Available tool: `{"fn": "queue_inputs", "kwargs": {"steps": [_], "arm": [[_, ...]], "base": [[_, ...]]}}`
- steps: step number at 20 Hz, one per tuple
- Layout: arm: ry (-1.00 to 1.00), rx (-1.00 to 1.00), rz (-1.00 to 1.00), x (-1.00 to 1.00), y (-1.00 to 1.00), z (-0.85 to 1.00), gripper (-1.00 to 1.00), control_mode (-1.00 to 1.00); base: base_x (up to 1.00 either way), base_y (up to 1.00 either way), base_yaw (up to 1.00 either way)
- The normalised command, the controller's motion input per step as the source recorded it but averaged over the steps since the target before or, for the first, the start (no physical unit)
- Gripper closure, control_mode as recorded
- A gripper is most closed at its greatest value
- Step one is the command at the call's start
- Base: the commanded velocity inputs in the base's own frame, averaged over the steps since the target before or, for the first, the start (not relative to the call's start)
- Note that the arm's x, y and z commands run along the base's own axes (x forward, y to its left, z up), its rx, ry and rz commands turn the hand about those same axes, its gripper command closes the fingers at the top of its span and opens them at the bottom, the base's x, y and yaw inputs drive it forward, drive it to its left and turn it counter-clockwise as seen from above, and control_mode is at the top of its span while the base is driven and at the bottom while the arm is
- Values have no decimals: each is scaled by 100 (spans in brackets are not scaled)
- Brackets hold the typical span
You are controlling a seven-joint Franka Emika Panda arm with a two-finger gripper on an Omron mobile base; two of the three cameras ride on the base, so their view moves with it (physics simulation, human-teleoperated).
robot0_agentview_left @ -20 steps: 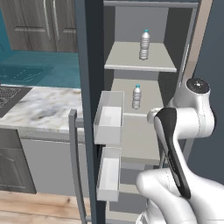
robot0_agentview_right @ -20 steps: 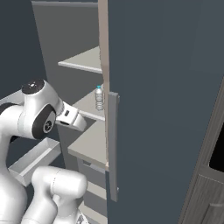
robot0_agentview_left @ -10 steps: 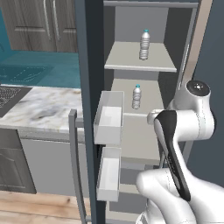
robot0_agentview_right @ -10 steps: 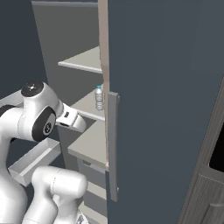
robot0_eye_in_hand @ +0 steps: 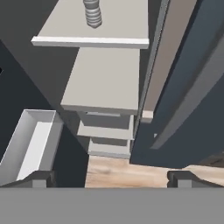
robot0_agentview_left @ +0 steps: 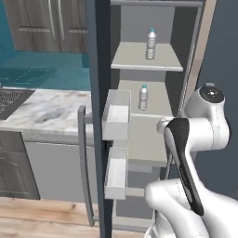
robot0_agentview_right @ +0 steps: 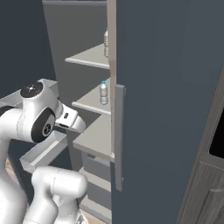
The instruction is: Take the bottled waters from the counter and place them in the freezer to freeze. Close the freezer door after placing the bottles.
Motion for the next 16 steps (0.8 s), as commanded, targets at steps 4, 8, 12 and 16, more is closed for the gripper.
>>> {"fn": "queue_inputs", "kwargs": {"steps": [4, 8, 12, 16], "arm": [[0, 0, 0, 0, 0, 0, -100, 100], [0, 0, 0, 0, 0, 0, -100, 100], [0, 0, 0, 0, 0, 0, -100, 100], [0, 0, 0, 0, 0, 0, -100, 100]], "base": [[-61, 20, -17], [-29, 23, -20], [-1, 5, -25], [0, 11, -25]]}}
